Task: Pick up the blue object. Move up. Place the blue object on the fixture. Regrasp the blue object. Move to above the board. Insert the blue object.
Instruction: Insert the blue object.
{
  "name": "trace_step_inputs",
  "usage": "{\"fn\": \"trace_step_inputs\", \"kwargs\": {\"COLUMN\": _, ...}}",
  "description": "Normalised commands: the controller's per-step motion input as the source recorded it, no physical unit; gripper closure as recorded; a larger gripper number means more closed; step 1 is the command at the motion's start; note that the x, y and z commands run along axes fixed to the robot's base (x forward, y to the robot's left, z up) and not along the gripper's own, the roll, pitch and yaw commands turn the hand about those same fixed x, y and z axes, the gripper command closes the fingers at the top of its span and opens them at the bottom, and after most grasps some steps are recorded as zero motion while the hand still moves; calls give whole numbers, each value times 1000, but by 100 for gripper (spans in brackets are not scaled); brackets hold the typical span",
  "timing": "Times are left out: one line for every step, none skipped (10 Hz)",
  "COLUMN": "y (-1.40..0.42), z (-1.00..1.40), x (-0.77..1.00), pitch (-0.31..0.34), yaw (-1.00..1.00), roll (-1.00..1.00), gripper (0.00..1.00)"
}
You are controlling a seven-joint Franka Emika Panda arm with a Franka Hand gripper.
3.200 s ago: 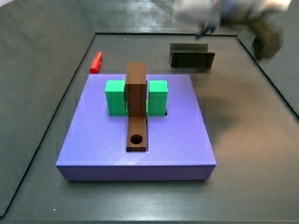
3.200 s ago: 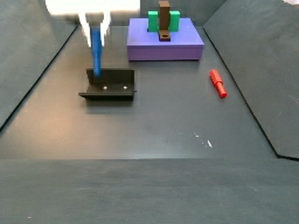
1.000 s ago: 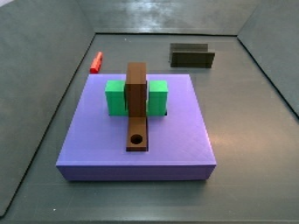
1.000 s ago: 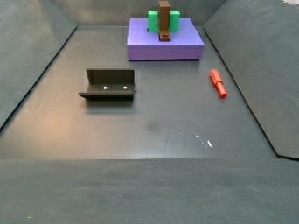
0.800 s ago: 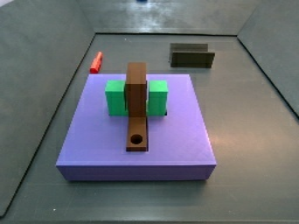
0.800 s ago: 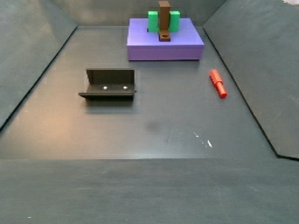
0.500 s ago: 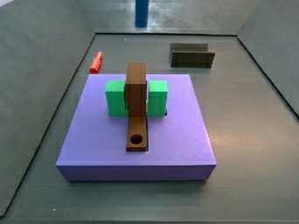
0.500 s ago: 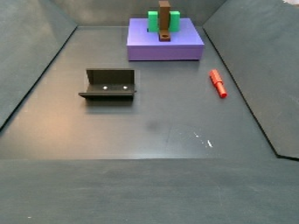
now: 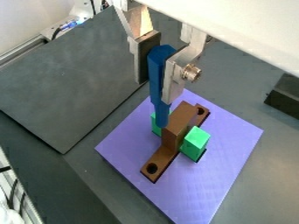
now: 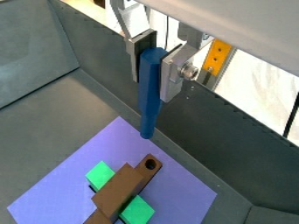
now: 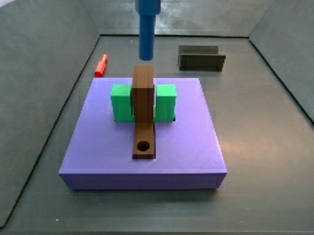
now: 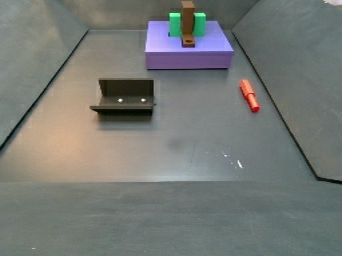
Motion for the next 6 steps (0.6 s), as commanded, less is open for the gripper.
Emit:
{"fn": "trace_step_inputs", "kwargs": {"y": -157, "z": -591, "x": -54, "pitch": -123, "yaw": 0, "roll": 0, "gripper": 100}}
{"fn": "trace_step_inputs", "kwargs": {"y": -194, "z": -674, "x": -103, "pitch": -153, "yaw": 0, "roll": 0, "gripper": 100}}
{"fn": "trace_step_inputs", "kwargs": {"y": -191, "z": -700, "x": -160, "pitch": -160, "yaw": 0, "roll": 0, "gripper": 100}}
{"fn": "trace_step_inputs", "kwargs": {"y": -200, "z": -751, "x": -149, "pitch": -179, "yaw": 0, "roll": 37, "gripper": 100}}
{"fn": "trace_step_inputs", "kwargs": {"y": -180, "z": -709, "x": -66, "pitch": -171, "yaw": 0, "roll": 103, "gripper": 100}}
{"fn": "trace_step_inputs", "kwargs": {"y": -169, "z": -623, "x": 0, "pitch": -139, "yaw": 46, "roll": 183, "gripper": 100}}
